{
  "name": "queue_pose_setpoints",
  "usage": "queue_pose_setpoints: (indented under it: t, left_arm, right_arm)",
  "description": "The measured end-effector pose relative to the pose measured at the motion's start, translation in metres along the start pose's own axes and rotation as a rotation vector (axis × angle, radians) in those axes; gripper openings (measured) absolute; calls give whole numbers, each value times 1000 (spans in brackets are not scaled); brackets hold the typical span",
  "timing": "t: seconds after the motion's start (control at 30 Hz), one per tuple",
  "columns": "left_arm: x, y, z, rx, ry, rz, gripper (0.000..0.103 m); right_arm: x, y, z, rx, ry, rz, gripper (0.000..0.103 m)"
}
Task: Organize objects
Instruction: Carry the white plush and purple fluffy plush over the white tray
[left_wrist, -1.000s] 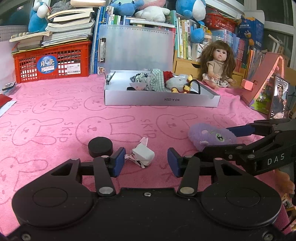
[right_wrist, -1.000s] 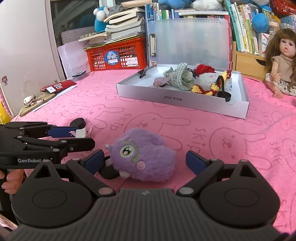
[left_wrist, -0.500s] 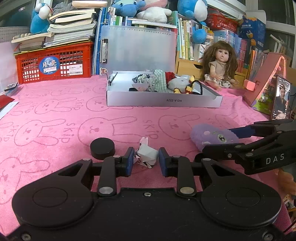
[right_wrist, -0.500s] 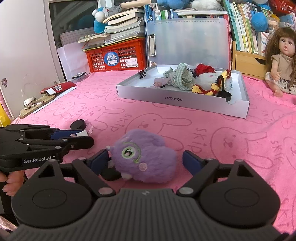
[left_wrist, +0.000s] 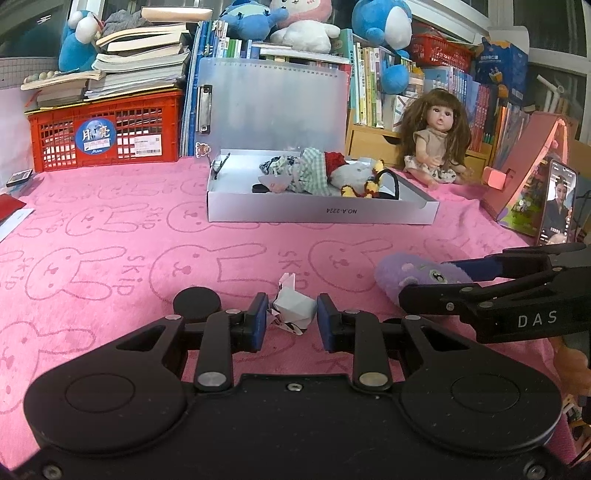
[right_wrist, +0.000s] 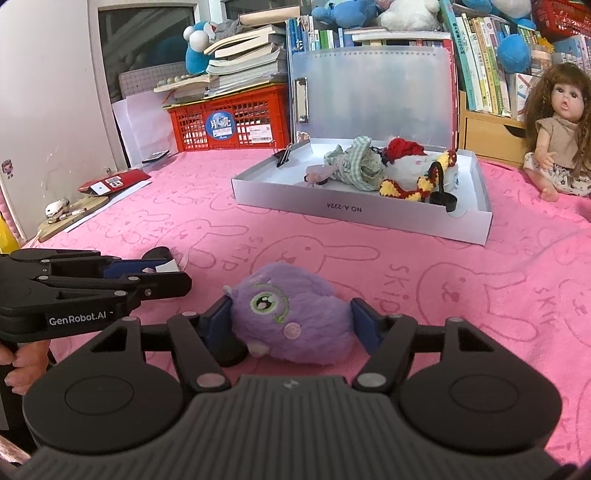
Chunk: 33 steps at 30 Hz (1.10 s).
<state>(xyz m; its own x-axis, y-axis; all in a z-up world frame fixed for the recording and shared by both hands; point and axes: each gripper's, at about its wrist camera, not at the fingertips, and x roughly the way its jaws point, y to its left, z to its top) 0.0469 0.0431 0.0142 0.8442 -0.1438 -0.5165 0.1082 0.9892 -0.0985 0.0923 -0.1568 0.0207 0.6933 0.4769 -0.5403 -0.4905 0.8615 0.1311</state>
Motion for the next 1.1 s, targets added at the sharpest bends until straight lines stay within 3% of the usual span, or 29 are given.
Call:
queue_pose_setpoints:
  t: [0.63,0.93,1.1]
  left_arm:
    - [9,-8,23,6,-2,3,27]
    - [16,-9,46,12,-31,5,27]
    - [23,-8,58,4,-33,1,27]
  right_arm:
    - [-11,-17,9,54,-59,-70,70]
    - [-12,-40,19,138,-77,-141,70]
    - [-15,-46,27,123,-99,-176,70]
